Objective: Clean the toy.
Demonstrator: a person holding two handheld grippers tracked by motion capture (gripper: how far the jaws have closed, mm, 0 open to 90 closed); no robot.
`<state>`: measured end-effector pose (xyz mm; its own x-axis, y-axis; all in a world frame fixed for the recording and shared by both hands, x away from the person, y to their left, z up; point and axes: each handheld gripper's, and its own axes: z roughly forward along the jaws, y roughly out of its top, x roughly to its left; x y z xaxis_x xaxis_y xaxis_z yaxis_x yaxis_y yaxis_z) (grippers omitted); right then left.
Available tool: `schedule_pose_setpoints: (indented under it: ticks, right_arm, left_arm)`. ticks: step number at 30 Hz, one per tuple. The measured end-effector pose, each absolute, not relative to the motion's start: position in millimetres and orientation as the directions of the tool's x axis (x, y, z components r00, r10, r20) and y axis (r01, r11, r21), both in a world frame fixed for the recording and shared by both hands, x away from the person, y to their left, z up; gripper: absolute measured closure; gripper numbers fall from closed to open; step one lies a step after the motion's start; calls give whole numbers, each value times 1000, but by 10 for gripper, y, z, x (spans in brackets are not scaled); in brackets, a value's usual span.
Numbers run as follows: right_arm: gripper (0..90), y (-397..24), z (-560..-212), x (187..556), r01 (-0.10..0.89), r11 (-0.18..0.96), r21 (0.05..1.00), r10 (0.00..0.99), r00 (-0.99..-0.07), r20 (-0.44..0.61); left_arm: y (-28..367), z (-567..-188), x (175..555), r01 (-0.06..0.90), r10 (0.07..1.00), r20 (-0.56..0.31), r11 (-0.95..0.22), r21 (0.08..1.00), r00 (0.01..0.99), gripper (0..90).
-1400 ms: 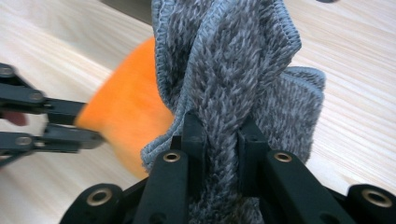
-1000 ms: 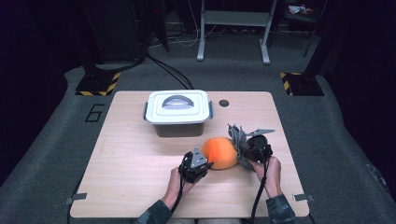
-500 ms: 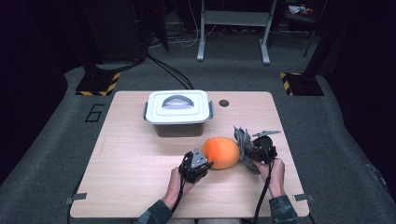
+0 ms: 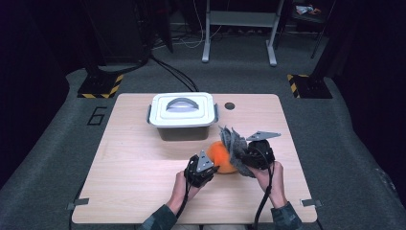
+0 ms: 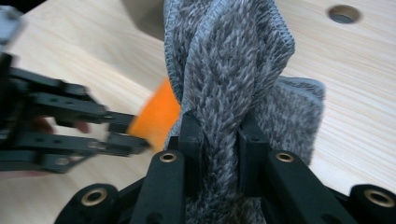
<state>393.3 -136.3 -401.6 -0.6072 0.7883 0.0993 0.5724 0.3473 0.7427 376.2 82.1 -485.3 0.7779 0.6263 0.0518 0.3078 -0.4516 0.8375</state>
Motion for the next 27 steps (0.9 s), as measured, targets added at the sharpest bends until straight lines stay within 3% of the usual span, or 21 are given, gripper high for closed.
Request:
schedule_pose_setpoints:
  ticks: [7,11,27]
  right_arm:
    - [746,-1156,-4124,3970,567,412,714,769,-636,61]
    - [748,-1127,-4141,3966,569,415,710,793,-609,25]
    - [750,-1469,-4248,4085,629,368,685,859,-512,8]
  left_arm:
    - [817,-4853,3763,316,628,44,-450,836,777,809]
    - [817,-4854,3762,314,625,43,-449,836,780,809]
    - [820,-4863,3765,311,621,44,-451,837,783,808]
